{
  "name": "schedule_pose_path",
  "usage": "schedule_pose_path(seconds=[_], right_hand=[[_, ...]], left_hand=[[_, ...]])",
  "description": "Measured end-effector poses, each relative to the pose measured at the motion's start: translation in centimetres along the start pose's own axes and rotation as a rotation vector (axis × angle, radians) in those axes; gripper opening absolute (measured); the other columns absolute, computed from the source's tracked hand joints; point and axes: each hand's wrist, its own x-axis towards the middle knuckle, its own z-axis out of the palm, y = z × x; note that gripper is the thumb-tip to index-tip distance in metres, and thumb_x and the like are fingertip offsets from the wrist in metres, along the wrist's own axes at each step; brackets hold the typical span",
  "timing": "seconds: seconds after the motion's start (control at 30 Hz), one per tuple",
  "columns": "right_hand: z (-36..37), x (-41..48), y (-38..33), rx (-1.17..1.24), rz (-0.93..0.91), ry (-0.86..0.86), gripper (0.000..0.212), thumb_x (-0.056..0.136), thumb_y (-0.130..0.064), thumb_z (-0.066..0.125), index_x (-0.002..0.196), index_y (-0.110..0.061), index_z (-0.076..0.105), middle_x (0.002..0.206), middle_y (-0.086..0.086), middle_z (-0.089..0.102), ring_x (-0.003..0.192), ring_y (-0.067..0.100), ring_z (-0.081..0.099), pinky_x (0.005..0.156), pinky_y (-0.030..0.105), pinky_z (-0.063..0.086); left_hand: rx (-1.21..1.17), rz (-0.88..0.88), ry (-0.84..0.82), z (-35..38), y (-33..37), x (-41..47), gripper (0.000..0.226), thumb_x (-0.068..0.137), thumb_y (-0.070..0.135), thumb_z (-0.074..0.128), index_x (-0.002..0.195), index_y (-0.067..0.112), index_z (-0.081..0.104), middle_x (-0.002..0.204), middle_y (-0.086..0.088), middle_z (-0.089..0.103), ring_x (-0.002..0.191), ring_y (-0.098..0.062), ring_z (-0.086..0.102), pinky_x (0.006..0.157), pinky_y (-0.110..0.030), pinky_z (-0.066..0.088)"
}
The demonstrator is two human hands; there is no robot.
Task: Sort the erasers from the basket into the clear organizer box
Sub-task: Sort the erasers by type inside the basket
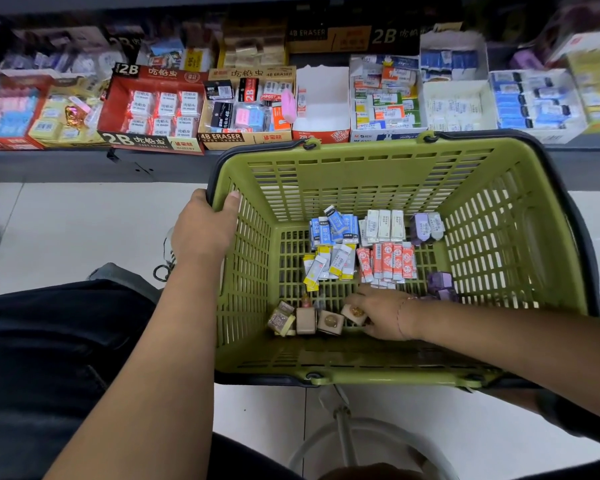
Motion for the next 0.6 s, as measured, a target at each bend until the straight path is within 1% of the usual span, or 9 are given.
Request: schedule_pose_path(seconds=[0.17,0.23,0.27,0.33,0.37,0.4,0.47,0.5,0.6], right_hand=[[-0.3,-0.1,0.5,0.029,0.022,-0.079,0.043,0.088,-0.026,0.059,0.129,-0.02,0.048,0.125,0.005,0.055,0.109,0.023,0.055,0.091,0.035,0.049],[-0.7,-0.1,0.6,0.065,0.028,-0.059,0.045,0.088,-0.027,0.06,0.13,-0.018,0.048,0.126,0.005,0.055,0.11,0.022,0.055,0.091,0.032,0.048],[-1.1,0.0,0.6,0.107,0.042,-0.021,0.046,0.088,-0.027,0.06,0.131,-0.017,0.048,0.126,0.006,0.055,0.11,0.023,0.055,0.091,0.03,0.047],[-2.5,0.5,0.9,0.266,0.099,0.1,0.043,0.089,-0.024,0.059,0.13,-0.014,0.05,0.121,0.007,0.059,0.107,0.023,0.057,0.09,0.028,0.047],[-3.4,0.8,1.1,0.365,0.134,0.181,0.039,0.089,-0.021,0.059,0.127,-0.012,0.053,0.116,0.008,0.061,0.103,0.022,0.058,0.089,0.028,0.048],[-4.3,1.3,1.4,0.462,0.172,0.269,0.034,0.089,-0.018,0.06,0.122,-0.011,0.057,0.112,0.009,0.063,0.1,0.023,0.06,0.087,0.028,0.048],[-6.1,2.1,1.9,0.611,0.24,0.428,0.029,0.088,-0.014,0.061,0.117,-0.008,0.06,0.107,0.011,0.065,0.098,0.024,0.061,0.081,0.024,0.046],[-6.7,2.6,2.0,0.647,0.263,0.484,0.03,0.087,-0.012,0.061,0.117,-0.007,0.06,0.108,0.011,0.065,0.099,0.024,0.061,0.078,0.021,0.043],[-7.7,3.6,1.9,0.762,0.276,0.551,0.04,0.087,-0.005,0.057,0.127,-0.004,0.054,0.117,0.013,0.062,0.105,0.025,0.059,0.086,0.022,0.043]], left_hand=[[-0.005,-0.001,-0.011,-0.2,0.3,-0.4,0.042,0.093,0.051,0.048,0.111,0.014,0.056,0.088,0.003,0.055,0.087,-0.026,0.053,0.072,-0.033,0.037],[0.024,-0.005,-0.006,-0.3,0.4,-0.7,0.046,0.093,0.049,0.049,0.121,0.012,0.053,0.104,-0.003,0.059,0.103,-0.03,0.055,0.08,-0.037,0.041],[0.064,0.035,0.065,-0.4,0.5,-1.0,0.048,0.094,0.045,0.05,0.128,0.011,0.049,0.118,-0.007,0.057,0.113,-0.031,0.052,0.089,-0.041,0.041],[0.059,0.259,0.328,0.0,1.7,-2.2,0.043,0.094,0.031,0.052,0.129,0.007,0.049,0.129,-0.012,0.052,0.119,-0.03,0.046,0.098,-0.041,0.034],[0.003,0.401,0.415,0.4,2.8,-3.0,0.035,0.093,0.025,0.052,0.124,0.007,0.053,0.124,-0.012,0.054,0.114,-0.028,0.048,0.097,-0.038,0.034],[-0.051,0.523,0.411,1.3,4.0,-3.6,0.029,0.093,0.022,0.052,0.117,0.008,0.056,0.115,-0.011,0.057,0.108,-0.026,0.05,0.093,-0.036,0.037],[-0.129,0.606,0.155,4.1,5.8,-4.6,0.024,0.095,0.028,0.053,0.11,0.011,0.061,0.106,-0.005,0.061,0.099,-0.021,0.056,0.087,-0.037,0.044],[-0.169,0.528,-0.028,5.7,6.3,-4.9,0.029,0.095,0.034,0.054,0.111,0.011,0.062,0.109,-0.004,0.062,0.101,-0.02,0.057,0.088,-0.037,0.046],[-0.367,0.036,-0.411,10.1,6.3,-4.1,0.055,0.091,0.05,0.057,0.127,0.009,0.054,0.129,-0.008,0.056,0.12,-0.024,0.053,0.1,-0.037,0.043]])
